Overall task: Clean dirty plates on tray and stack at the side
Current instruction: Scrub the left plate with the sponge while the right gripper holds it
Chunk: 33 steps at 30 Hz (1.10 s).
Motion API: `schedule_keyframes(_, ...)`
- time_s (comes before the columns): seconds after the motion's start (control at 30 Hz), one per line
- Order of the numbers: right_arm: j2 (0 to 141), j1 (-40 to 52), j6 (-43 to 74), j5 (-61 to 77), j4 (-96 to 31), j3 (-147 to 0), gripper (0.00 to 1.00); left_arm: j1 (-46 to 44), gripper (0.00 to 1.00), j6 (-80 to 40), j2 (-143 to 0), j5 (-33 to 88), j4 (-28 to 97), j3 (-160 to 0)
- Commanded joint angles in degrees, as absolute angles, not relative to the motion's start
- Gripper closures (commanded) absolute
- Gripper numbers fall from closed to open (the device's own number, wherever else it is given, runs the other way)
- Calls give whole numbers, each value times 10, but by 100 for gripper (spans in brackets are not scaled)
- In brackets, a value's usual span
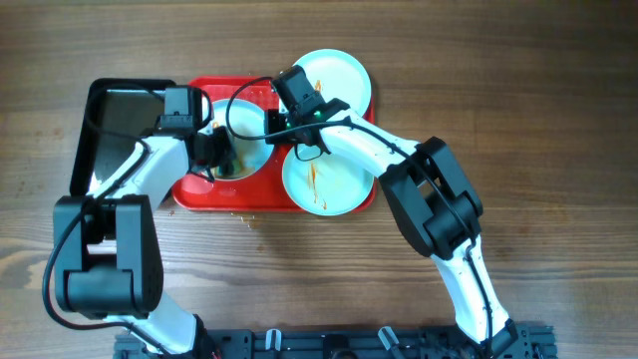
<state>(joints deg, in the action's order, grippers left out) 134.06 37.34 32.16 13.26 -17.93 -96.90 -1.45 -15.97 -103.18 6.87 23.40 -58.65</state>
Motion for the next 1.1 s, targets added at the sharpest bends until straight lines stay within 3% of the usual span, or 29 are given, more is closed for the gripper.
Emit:
schedule_keyframes(0.0,1359,379,330,145,-198,-967,96,-15,96,-241,-1044,-22,170,-582)
schedule_keyframes(0.17,1359,381,330,145,-202,-967,96,-16,96,-260,-1069,-4,133,-582)
schedule_keyframes(0.4,1359,381,330,147,-202,-967,96,-16,96,-275,-1101,280,183,-627)
schedule_keyframes(0.47,1359,381,330,147,-204,-967,96,-13,96,-289,-1101,260,174,-636)
schedule_keyframes(0.73,1359,381,330,147,-204,-967,96,-5,96,-365,-1101,-59,209,-636)
schedule_keyframes(0.97,1359,381,330,147,-204,-967,96,-5,96,-364,-1100,-62,369,-659)
schedule_keyframes(1.07,1359,381,330,147,-204,-967,96,-5,96,-284,-1100,38,456,-690)
